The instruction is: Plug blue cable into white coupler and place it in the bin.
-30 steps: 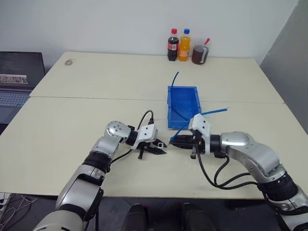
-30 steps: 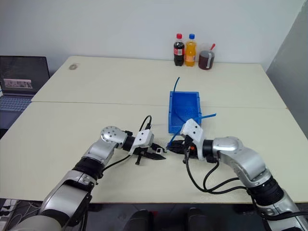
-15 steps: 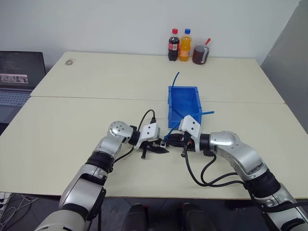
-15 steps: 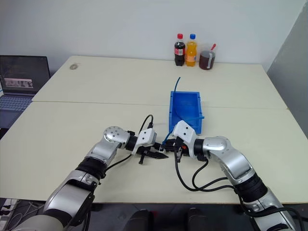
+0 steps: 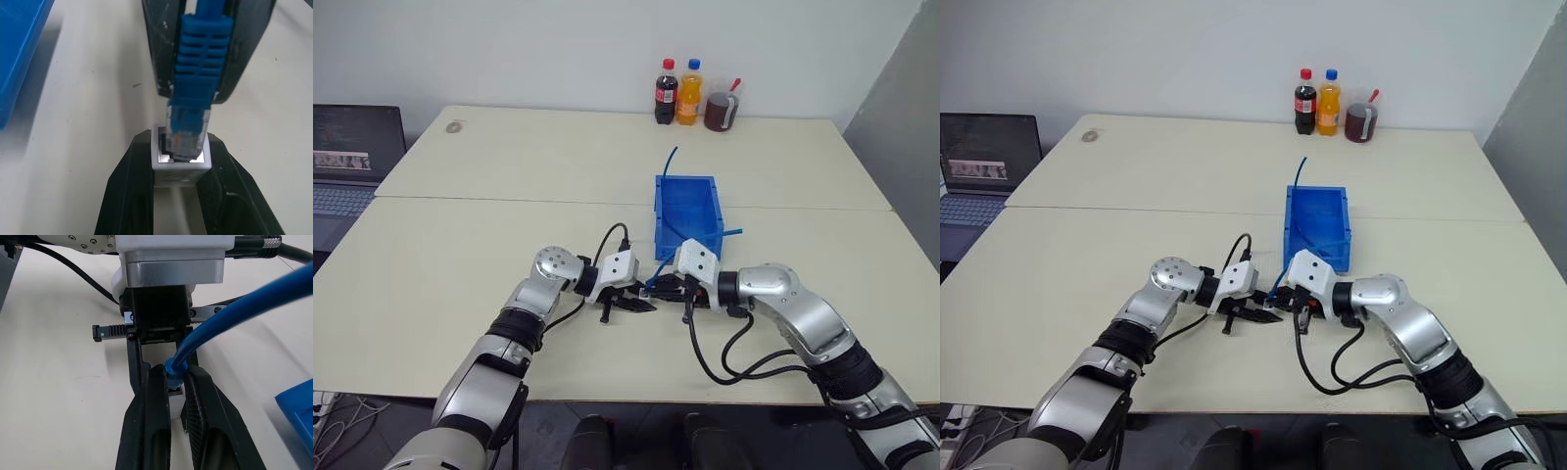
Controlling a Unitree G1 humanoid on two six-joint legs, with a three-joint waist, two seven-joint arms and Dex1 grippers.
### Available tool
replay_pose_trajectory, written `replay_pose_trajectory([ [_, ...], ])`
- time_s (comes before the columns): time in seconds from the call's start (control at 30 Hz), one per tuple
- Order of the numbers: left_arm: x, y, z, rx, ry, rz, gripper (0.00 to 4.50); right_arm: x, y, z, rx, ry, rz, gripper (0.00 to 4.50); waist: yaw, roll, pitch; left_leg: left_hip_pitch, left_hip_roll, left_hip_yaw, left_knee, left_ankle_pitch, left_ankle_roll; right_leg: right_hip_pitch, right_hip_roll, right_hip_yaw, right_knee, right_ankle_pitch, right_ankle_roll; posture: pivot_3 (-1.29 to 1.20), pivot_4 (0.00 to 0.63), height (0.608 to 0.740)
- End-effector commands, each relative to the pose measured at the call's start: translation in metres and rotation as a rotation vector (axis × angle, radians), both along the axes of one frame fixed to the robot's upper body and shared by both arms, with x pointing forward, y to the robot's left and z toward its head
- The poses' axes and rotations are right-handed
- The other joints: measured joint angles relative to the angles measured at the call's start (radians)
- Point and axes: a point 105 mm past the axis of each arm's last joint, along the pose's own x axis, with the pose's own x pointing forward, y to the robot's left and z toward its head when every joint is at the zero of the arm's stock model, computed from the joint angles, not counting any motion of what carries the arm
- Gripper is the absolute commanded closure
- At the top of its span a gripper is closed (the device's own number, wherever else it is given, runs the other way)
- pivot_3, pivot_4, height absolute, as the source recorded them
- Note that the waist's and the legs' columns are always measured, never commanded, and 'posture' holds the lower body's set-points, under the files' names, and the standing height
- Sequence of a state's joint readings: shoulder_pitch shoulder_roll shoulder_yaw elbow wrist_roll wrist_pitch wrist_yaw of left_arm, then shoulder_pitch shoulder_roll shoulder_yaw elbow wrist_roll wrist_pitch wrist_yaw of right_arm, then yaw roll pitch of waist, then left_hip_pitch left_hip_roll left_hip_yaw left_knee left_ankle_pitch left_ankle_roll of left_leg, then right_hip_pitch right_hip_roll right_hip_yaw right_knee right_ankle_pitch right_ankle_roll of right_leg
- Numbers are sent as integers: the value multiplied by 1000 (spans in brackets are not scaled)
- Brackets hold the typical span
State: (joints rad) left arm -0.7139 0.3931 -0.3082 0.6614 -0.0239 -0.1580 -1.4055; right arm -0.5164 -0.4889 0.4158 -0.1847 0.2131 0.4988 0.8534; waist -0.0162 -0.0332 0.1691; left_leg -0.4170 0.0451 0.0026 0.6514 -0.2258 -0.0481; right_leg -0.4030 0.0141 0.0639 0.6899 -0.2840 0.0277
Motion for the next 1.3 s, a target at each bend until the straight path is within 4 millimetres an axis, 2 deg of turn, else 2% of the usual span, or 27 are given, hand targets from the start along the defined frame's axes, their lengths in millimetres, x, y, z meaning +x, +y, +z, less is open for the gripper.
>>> replay_pose_trajectory([
  [0.03, -3, -2, -12, 45, 23, -3, 3701, 5, 0, -9, -52, -6, -7, 4322, -1, 0, -1, 0, 0, 0, 0, 0, 0, 0, 0, 0, 0, 0, 0, 0, 150, 740],
  [0.53, 0, -4, -9, 38, 12, 8, 3701, 8, -4, -14, -233, -44, 148, 4322, -2, 5, -5, 1, 0, 0, 0, 0, 0, 0, 0, 0, 2, 0, 0, 0, 150, 740],
  [0.77, 1, -5, -8, 24, 3, 21, 3701, 14, -1, -26, -295, 0, 159, 4322, -2, 7, -9, 2, 0, 0, 0, 0, 0, 0, 0, 0, 2, 0, 0, 0, 150, 740],
  [0.97, 0, -5, -9, 18, 4, 32, 3701, 12, -7, -47, -315, 63, 146, 4322, -5, 10, -17, 3, 0, 0, 0, 0, 0, 1, 0, 0, 3, -1, 1, 0, 150, 740],
  [1.03, 1, -5, -9, 16, 3, 36, 3701, 10, -9, -56, -325, 84, 145, 4322, -7, 10, -17, 8, 0, 0, 0, 0, 0, 6, 0, 0, 2, -2, 2, 0, 150, 740],
  [1.1, 1, -5, -9, 15, 2, 39, 3701, 10, -9, -60, -331, 96, 143, 4322, -9, 10, -18, 19, 0, 1, -5, 0, 0, 18, 0, 0, -4, -3, 2, 0, 150, 740],
  [1.3, 3, -6, -7, 12, -5, 42, 3701, 10, -13, -70, -350, 123, 136, 4322, -11, 10, -22, 21, 1, 0, -6, 0, 0, 21, 0, 0, -7, -4, 2, 0, 150, 740],
])
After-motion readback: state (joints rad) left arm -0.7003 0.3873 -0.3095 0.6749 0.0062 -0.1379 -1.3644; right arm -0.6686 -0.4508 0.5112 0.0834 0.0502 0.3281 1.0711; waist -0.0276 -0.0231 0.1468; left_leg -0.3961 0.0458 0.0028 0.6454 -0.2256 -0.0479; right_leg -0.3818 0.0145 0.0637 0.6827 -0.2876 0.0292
